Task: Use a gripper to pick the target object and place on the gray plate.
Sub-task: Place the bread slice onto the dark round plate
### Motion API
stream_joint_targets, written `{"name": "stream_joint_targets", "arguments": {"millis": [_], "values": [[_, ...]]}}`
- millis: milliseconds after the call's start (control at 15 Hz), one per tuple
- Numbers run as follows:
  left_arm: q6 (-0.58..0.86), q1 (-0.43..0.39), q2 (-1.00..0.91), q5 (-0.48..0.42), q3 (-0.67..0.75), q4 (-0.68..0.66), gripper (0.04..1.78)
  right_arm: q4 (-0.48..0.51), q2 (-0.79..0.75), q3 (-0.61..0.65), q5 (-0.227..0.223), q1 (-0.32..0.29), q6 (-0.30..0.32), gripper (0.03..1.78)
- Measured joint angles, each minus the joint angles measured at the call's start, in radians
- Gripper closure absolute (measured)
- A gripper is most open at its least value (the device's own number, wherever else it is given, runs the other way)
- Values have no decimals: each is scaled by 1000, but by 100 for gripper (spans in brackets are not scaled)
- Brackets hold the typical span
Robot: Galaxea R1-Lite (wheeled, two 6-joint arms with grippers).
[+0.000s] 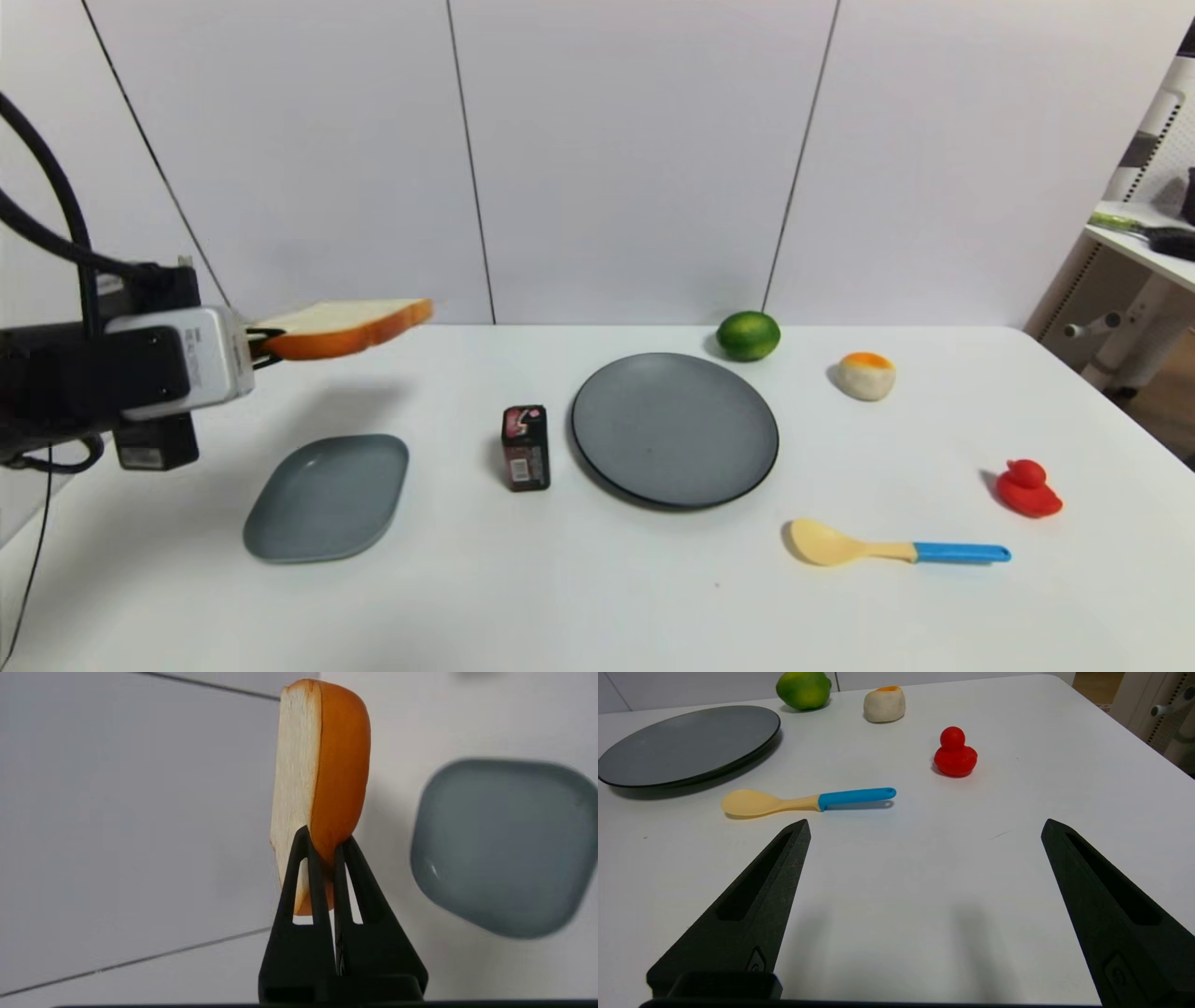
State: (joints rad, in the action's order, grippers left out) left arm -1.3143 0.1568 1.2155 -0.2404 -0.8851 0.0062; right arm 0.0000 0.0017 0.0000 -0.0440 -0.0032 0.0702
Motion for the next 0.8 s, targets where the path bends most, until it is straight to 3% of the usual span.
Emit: {"name": "stream_joint_targets", "arguments": {"millis": [200, 800], "values": [[96, 111, 78, 4, -106, 3, 173, 0, 0, 0, 0, 0, 0, 10], [105, 436, 509, 47, -390, 3, 173, 0, 0, 0, 0, 0, 0, 10]]}}
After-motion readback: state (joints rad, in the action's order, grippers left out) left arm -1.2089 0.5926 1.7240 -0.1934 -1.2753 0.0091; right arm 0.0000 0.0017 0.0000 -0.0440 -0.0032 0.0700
